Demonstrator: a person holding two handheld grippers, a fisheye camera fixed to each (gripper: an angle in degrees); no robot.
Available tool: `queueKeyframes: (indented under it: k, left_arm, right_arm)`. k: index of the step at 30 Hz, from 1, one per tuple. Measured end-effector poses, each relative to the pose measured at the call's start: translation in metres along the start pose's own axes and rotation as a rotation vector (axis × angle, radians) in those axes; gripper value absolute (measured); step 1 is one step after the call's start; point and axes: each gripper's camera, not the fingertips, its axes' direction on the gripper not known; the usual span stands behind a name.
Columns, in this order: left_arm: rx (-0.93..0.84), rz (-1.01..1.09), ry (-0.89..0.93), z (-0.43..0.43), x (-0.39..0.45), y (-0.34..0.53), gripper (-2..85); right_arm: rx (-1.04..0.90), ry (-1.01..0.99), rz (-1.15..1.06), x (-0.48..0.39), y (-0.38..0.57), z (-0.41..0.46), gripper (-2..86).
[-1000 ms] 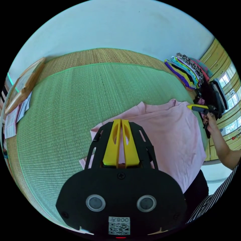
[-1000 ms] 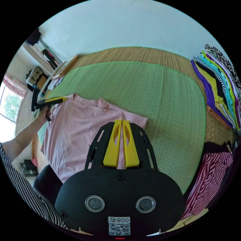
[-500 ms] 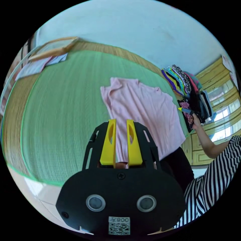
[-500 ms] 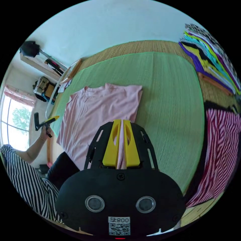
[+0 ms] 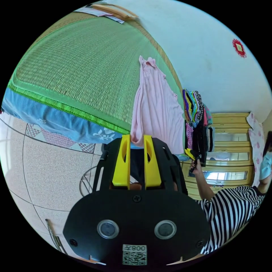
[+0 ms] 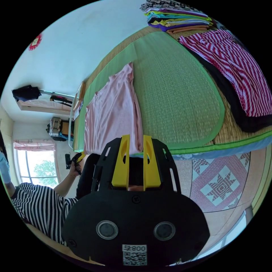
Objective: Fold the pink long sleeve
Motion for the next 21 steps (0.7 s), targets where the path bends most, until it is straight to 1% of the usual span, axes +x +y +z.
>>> queueKeyframes:
  k: [2, 5, 9, 14, 16, 21]
  left_arm:
    - [-0.001, -0.014, -0.009, 0.005, -0.012, 0.003, 5.3]
    - [0.033, -0.026, 0.045, 0.009, -0.027, 0.009, 3.5]
    - [0.032, -0.038, 0.037, 0.021, -0.038, 0.015, 2.4]
    - [0.082, -0.055, 0.103, 0.035, -0.055, 0.027, 1.7]
    - [0.09, -0.047, 0.109, 0.04, -0.059, 0.031, 1.6]
    - [0.094, -0.019, 0.06, 0.06, -0.068, 0.041, 1.7]
  right_arm:
    - [0.004, -0.029, -0.001, 0.005, 0.011, -0.001, 8.7]
    - [-0.03, 0.035, -0.01, 0.01, 0.025, 0.005, 8.8]
    - [-0.06, 0.037, -0.001, 0.022, 0.045, 0.017, 8.3]
    - [-0.072, 0.053, 0.04, 0.039, 0.058, 0.025, 3.7]
    - [-0.062, 0.015, 0.043, 0.046, 0.065, 0.021, 2.7]
    - [-0.042, -0.05, 0.039, 0.059, 0.09, 0.008, 1.7]
